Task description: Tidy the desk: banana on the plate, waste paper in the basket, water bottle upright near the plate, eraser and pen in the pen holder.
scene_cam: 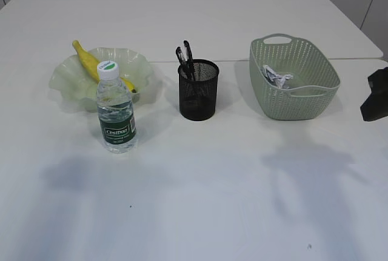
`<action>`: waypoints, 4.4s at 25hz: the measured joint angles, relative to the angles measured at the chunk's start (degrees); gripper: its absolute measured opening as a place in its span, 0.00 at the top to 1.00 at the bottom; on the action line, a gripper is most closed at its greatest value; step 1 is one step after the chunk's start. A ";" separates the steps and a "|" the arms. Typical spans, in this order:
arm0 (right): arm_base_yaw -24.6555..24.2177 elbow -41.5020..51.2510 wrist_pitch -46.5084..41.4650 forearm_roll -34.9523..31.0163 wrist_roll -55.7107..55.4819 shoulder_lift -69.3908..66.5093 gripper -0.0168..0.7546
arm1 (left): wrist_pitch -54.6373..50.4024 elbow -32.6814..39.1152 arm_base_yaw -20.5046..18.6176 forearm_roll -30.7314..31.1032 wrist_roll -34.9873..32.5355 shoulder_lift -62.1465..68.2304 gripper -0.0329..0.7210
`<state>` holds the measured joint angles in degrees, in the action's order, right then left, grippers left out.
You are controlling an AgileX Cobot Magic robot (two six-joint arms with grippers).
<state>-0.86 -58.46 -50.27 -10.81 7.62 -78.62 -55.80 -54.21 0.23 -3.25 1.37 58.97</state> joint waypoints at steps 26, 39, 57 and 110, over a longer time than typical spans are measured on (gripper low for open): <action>0.00 13.31 -16.88 3.08 -3.86 52.41 0.45 | -16.80 0.00 0.00 1.91 0.49 -45.83 0.35; 0.33 14.93 -22.44 7.61 -3.94 69.16 0.45 | -16.80 1.19 0.00 0.85 0.51 -55.92 0.38; 0.33 21.49 -23.13 7.45 -3.94 79.81 0.45 | -16.80 19.86 0.00 1.05 0.61 -58.64 0.39; 5.53 29.87 -15.15 7.76 -2.73 79.81 0.45 | -7.65 25.10 0.00 4.27 0.61 -58.64 0.32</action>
<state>4.66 -28.58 -65.42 -3.05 4.89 1.19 -63.45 -29.11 0.23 1.02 1.97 0.33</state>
